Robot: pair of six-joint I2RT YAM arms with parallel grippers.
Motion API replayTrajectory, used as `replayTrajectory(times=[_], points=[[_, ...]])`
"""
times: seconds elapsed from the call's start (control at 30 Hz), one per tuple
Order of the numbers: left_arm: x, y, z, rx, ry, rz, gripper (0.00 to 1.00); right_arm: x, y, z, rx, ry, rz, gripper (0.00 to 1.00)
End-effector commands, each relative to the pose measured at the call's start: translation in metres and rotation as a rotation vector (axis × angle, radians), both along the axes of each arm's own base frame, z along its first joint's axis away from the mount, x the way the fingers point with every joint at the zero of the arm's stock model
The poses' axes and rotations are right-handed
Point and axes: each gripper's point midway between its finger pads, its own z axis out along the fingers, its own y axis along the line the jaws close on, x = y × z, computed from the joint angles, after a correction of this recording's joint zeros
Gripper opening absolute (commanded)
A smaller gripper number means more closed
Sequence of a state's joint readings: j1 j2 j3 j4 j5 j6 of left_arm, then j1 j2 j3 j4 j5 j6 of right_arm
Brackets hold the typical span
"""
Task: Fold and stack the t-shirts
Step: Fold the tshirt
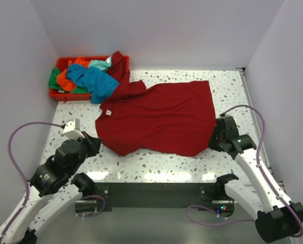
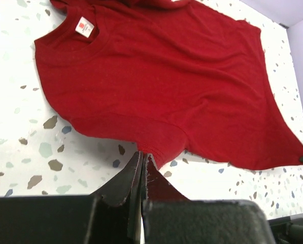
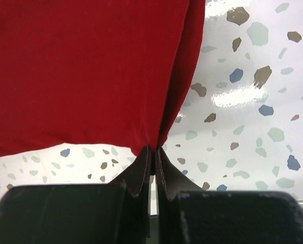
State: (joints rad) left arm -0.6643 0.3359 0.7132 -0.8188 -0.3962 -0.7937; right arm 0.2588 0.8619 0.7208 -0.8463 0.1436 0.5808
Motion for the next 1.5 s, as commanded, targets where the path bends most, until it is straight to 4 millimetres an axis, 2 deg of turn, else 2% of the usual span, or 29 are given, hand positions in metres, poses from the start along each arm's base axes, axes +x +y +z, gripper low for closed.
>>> replayTrajectory(times=[0.0, 0.17, 0.27, 0.3, 0.37, 0.4, 0.47, 0.5, 0.57, 0.63, 0.73, 0.87, 1.03, 1.27, 1.43, 1.47], points=[[-0.010, 0.002, 0.005, -0.001, 0.019, -0.023, 0.00, -0.007, 0.003, 0.019, 0.030, -0.017, -0.002, 0.00], [-0.016, -0.001, 0.016, -0.017, 0.003, -0.059, 0.00, -0.016, 0.001, 0.033, 0.045, -0.055, -0.007, 0.00], [-0.014, -0.004, 0.025, -0.025, -0.023, -0.076, 0.00, -0.013, 0.002, 0.043, 0.049, -0.086, -0.001, 0.00], [-0.012, -0.007, 0.027, -0.029, -0.031, -0.085, 0.00, -0.011, 0.002, 0.045, 0.050, -0.093, 0.003, 0.00], [-0.004, -0.022, 0.019, -0.026, -0.019, -0.125, 0.00, -0.002, 0.005, 0.046, 0.042, -0.087, 0.015, 0.00], [-0.001, -0.024, 0.025, -0.039, -0.044, -0.127, 0.00, 0.002, 0.005, 0.046, 0.035, -0.084, 0.016, 0.00], [0.007, -0.036, 0.011, -0.024, -0.020, -0.153, 0.00, 0.015, 0.007, 0.044, 0.030, -0.094, 0.017, 0.00], [0.015, -0.042, 0.007, -0.020, -0.018, -0.156, 0.00, 0.019, 0.010, 0.036, 0.033, -0.063, 0.026, 0.00], [0.024, -0.043, 0.007, -0.015, -0.036, -0.134, 0.00, 0.030, 0.015, 0.032, 0.040, -0.070, 0.033, 0.00], [0.034, -0.039, 0.003, 0.013, -0.037, -0.086, 0.00, 0.039, 0.017, 0.024, 0.034, -0.048, 0.034, 0.00], [0.047, -0.032, 0.011, 0.037, -0.075, -0.021, 0.00, 0.053, 0.019, 0.018, 0.015, -0.033, 0.035, 0.00], [0.062, -0.025, 0.018, 0.080, -0.119, 0.044, 0.00, 0.069, 0.016, 0.019, -0.023, -0.035, 0.029, 0.00], [0.081, -0.022, 0.012, 0.154, -0.126, 0.095, 0.00, 0.093, 0.008, 0.024, -0.078, -0.046, 0.000, 0.00], [0.106, -0.025, 0.011, 0.220, -0.148, 0.152, 0.00, 0.122, -0.003, 0.017, -0.090, -0.040, -0.040, 0.00], [0.124, -0.017, 0.015, 0.237, -0.171, 0.216, 0.00, 0.142, -0.014, 0.010, -0.096, -0.016, -0.043, 0.00], [0.128, -0.010, 0.014, 0.235, -0.170, 0.241, 0.00, 0.145, -0.018, 0.010, -0.095, -0.013, -0.053, 0.00]])
